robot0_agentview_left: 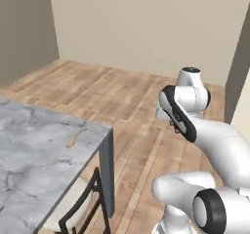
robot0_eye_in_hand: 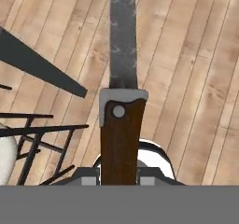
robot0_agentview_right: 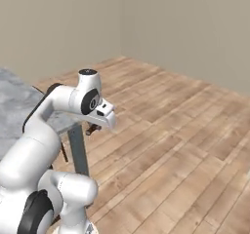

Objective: Pick up the metallic utensils from the counter and place them in the open drawer. Make sure not to pick up any wooden utensils.

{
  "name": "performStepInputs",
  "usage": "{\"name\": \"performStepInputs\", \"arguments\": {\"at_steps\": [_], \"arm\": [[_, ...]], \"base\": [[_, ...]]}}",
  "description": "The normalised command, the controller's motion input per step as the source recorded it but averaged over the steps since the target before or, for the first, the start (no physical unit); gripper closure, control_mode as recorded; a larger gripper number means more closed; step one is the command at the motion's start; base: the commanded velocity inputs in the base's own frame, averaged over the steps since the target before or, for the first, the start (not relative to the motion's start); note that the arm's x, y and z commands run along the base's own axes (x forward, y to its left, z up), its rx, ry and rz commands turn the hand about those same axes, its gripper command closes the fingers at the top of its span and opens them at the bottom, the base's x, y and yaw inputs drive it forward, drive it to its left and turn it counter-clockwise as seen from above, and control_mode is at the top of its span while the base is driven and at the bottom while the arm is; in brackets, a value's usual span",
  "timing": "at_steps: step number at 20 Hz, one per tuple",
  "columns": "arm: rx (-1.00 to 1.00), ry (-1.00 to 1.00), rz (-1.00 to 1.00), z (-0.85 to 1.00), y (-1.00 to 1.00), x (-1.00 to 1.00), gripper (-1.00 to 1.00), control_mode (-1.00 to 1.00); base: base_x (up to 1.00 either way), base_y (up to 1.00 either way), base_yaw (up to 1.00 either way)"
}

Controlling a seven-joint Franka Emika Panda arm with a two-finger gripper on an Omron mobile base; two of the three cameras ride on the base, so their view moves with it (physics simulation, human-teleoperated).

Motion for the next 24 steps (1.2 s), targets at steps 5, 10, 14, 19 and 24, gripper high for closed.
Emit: {"name": "performStepInputs", "arguments": {"at_steps": [5,10,14,19,24], "arm": [[0.00,0.00,0.00,0.00,0.00,0.00,1.00,1.00],[0.00,0.00,0.00,0.00,0.00,0.00,1.00,1.00],[0.00,0.00,0.00,0.00,0.00,0.00,1.00,1.00],[0.00,0.00,0.00,0.00,0.00,0.00,1.00,1.00],[0.00,0.00,0.00,0.00,0.00,0.00,1.00,1.00]], "base": [[0.31,0.00,-0.77],[0.37,0.00,-0.80],[0.27,0.00,-0.82],[0.27,0.06,-0.84],[0.42,0.25,-0.82]]}}
